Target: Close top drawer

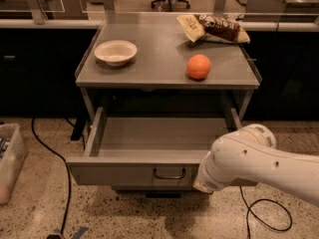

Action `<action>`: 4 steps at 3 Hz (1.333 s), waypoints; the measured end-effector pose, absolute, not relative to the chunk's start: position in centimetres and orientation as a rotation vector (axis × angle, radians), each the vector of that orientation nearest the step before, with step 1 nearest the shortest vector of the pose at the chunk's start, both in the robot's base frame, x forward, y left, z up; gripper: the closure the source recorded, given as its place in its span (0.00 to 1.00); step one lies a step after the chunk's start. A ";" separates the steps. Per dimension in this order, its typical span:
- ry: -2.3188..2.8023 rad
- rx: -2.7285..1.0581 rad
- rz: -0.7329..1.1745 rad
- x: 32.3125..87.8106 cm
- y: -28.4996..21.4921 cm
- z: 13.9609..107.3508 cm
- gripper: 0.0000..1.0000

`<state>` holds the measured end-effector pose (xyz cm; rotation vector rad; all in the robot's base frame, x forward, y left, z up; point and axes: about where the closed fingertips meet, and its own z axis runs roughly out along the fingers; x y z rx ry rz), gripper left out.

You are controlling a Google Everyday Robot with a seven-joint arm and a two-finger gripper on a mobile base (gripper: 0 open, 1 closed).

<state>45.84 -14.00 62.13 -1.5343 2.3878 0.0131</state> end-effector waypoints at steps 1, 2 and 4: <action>2.387 -1.527 0.007 46.2 -13.9 62.0 1.00; 2.393 -1.422 -0.037 49.4 -14.4 62.0 1.00; 2.371 -1.368 -0.094 51.3 -15.0 62.4 1.00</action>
Offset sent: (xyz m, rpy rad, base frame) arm 0.1431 -0.0242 -0.0019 0.0465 -0.2376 -0.3188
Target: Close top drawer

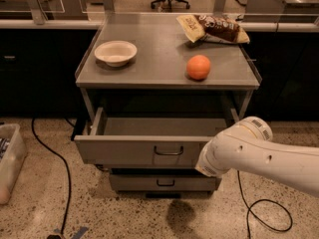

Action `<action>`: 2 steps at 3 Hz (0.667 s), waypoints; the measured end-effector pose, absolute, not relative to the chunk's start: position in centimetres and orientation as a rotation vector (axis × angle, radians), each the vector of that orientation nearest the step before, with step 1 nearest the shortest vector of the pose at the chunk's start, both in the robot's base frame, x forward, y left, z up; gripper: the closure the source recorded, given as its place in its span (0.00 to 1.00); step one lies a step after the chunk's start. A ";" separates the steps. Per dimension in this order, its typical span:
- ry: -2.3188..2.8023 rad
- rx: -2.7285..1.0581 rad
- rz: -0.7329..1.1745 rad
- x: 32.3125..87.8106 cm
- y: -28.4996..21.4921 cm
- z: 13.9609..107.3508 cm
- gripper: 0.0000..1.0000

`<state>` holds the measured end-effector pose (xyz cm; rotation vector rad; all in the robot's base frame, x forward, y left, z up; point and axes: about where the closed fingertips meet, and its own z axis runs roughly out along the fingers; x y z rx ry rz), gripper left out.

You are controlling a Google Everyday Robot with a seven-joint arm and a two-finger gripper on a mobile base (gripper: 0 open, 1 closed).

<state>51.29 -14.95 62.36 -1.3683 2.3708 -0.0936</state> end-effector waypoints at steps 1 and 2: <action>2.349 -1.356 -0.125 53.1 -14.7 62.2 1.00; 2.306 -1.295 -0.183 57.2 -13.5 61.9 1.00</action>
Offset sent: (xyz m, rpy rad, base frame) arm 0.1002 0.0216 -0.0098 -0.0130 -0.1848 -0.0547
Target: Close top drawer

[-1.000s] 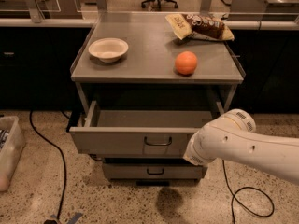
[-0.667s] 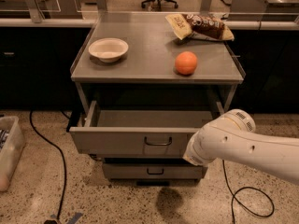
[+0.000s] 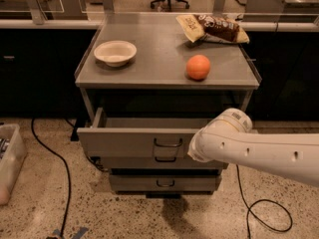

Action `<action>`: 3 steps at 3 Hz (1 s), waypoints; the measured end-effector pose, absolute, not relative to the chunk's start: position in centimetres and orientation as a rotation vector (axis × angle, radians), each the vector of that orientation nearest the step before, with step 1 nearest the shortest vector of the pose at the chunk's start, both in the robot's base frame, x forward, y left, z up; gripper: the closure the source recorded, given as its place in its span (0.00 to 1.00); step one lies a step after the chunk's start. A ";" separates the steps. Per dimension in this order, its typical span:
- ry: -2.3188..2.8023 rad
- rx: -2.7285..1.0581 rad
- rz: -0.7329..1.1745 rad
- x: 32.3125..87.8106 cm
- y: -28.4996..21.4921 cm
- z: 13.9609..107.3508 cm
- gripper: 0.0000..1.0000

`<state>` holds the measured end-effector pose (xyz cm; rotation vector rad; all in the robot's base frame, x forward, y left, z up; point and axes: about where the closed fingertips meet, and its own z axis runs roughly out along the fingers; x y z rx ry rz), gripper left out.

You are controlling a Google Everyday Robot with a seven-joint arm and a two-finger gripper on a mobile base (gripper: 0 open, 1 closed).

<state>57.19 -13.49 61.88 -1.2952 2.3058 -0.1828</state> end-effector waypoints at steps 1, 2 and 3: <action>2.323 -1.247 -0.192 57.4 -13.6 62.0 1.00; 2.323 -1.246 -0.192 57.4 -13.6 62.0 1.00; 2.341 -1.199 -0.234 58.9 -14.7 62.1 1.00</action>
Offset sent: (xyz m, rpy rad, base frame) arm 0.0031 -0.0012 0.0014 0.0009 -0.0115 -0.0303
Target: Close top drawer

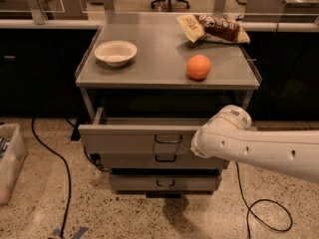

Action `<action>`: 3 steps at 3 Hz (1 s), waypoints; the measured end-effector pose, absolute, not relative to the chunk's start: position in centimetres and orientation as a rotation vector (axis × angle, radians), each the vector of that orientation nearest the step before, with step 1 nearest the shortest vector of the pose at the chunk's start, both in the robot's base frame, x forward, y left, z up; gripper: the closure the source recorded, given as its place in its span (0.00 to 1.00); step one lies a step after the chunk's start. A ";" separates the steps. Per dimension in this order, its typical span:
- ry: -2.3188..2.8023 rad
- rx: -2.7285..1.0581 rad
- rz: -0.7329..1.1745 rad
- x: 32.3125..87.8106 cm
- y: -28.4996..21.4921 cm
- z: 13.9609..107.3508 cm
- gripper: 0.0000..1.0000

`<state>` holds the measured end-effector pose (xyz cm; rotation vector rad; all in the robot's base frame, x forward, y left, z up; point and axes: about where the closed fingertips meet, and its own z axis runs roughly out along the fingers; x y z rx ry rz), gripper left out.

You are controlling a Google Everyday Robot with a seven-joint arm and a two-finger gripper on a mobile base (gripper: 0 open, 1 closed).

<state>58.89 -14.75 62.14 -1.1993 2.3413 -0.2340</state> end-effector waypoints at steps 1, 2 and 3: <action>2.349 -1.069 -0.316 63.6 -16.8 63.0 1.00; 2.353 -1.021 -0.320 64.0 -17.0 63.3 1.00; 2.353 -1.021 -0.320 64.1 -17.0 63.3 1.00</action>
Offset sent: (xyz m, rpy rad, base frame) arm 0.1287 -0.0443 0.0235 -0.0169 -0.1956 -0.2652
